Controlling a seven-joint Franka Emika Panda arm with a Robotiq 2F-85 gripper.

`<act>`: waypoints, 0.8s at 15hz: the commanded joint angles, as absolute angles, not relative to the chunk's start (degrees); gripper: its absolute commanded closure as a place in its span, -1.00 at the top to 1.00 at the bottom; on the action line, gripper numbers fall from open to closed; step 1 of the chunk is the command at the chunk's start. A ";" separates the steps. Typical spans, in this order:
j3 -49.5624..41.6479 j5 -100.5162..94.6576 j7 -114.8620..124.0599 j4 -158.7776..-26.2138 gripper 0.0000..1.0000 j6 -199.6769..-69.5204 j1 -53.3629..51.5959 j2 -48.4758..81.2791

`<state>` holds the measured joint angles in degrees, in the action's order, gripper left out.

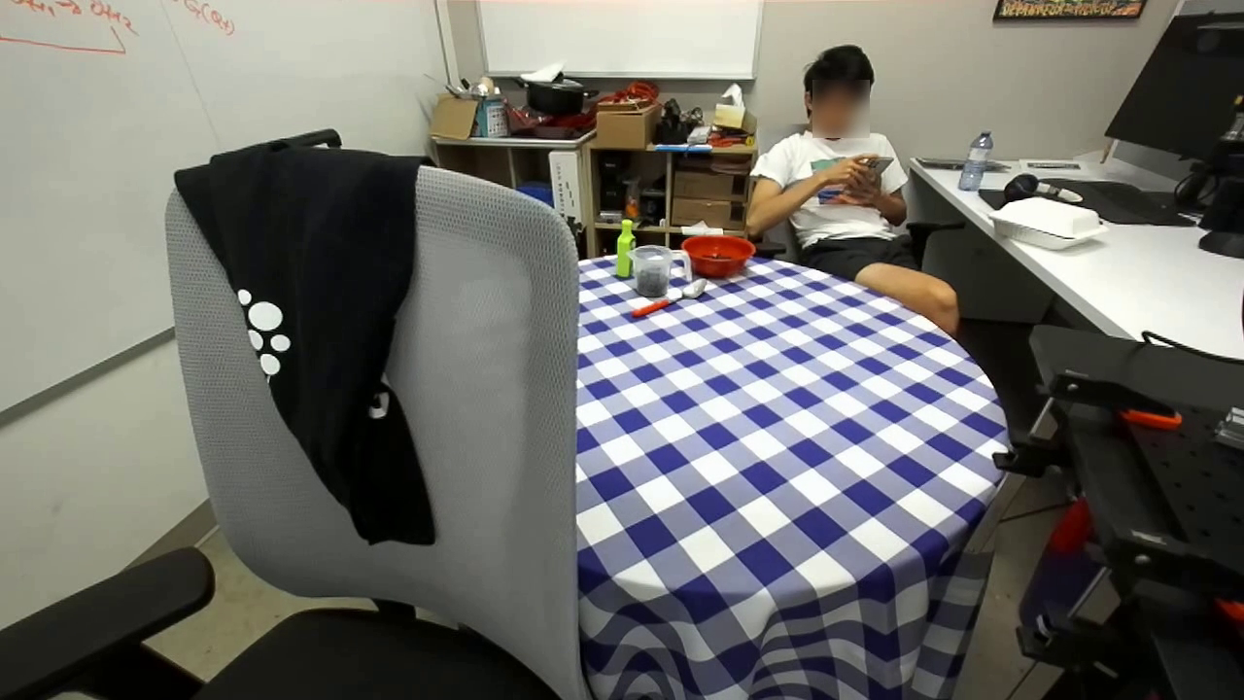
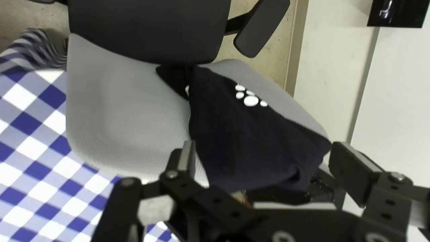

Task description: Put the black towel on the backrest of the chair

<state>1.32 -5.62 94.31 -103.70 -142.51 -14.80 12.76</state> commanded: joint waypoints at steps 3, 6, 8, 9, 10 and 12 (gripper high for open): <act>-1.21 -4.99 75.57 -101.56 1.00 -130.34 -5.16 10.80; -3.43 -4.54 61.72 -102.38 1.00 -124.60 0.16 11.26; -2.75 -4.08 52.82 -105.59 1.00 -123.46 4.80 10.32; -1.56 -3.64 48.29 -107.72 1.00 -124.02 7.74 9.84; -1.08 -3.00 43.79 -109.81 1.00 -124.41 9.97 9.24; 0.31 -0.99 35.00 -113.75 1.00 -125.10 14.28 7.94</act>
<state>-2.34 -4.08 46.16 -107.78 -124.62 8.94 11.02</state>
